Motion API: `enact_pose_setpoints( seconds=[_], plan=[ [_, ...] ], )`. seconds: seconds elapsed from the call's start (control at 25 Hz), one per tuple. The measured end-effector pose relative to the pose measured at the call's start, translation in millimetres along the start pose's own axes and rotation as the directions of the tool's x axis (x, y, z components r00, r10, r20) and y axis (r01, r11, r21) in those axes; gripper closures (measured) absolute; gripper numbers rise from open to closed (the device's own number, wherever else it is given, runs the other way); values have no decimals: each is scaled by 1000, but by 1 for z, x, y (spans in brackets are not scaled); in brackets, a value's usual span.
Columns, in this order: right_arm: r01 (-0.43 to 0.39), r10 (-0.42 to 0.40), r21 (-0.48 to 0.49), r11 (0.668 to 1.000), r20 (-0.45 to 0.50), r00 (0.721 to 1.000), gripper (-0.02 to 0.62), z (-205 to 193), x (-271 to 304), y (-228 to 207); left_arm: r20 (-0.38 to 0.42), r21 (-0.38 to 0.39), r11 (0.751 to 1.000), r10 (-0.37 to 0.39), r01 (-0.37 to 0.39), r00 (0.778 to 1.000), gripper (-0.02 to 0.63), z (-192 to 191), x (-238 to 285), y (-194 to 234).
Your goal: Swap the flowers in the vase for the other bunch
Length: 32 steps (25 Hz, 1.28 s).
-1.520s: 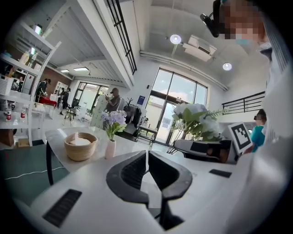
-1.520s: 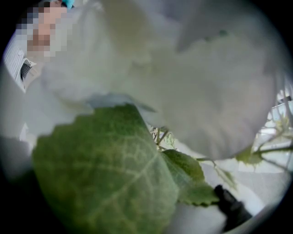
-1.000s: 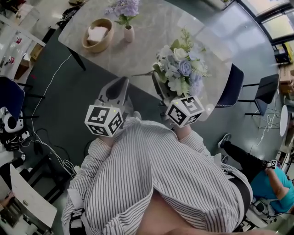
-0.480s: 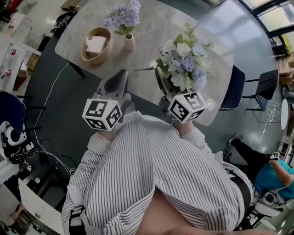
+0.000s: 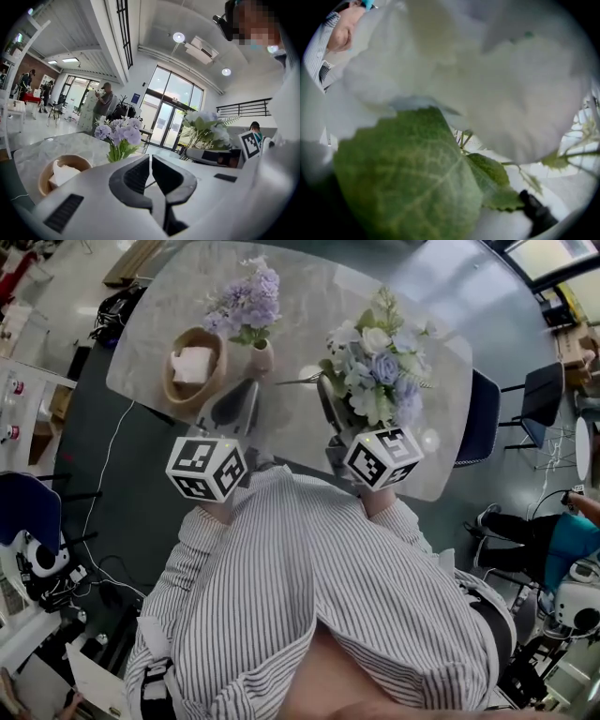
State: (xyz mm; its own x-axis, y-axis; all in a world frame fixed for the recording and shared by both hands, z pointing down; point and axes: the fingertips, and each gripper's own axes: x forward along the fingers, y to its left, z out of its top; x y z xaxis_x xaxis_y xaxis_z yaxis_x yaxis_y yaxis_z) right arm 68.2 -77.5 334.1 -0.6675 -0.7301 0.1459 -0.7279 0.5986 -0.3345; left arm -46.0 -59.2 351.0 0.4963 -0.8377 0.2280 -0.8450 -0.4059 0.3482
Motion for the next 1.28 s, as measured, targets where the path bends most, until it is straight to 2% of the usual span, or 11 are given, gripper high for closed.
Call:
enact_pose_setpoints(
  seconds=[0.52, 0.72, 0.96, 1.28],
  plan=[
    [100, -100, 43, 994, -4, 995, 565, -6, 21, -23, -96, -6, 999, -38, 38, 995, 580, -5, 43, 36],
    [139, -138, 76, 987, -12, 990, 564, -12, 22, -32, -123, 0, 1000, -28, 28, 992, 578, -10, 53, 47],
    [181, -179, 98, 979, -29, 984, 565, -21, 20, -39, -143, -16, 1000, 25, -27, 989, 575, -19, 59, 62],
    [222, -216, 106, 969, -65, 974, 565, -33, 17, -44, -189, 5, 1000, 18, -18, 982, 490, -40, 72, 74]
  ],
)
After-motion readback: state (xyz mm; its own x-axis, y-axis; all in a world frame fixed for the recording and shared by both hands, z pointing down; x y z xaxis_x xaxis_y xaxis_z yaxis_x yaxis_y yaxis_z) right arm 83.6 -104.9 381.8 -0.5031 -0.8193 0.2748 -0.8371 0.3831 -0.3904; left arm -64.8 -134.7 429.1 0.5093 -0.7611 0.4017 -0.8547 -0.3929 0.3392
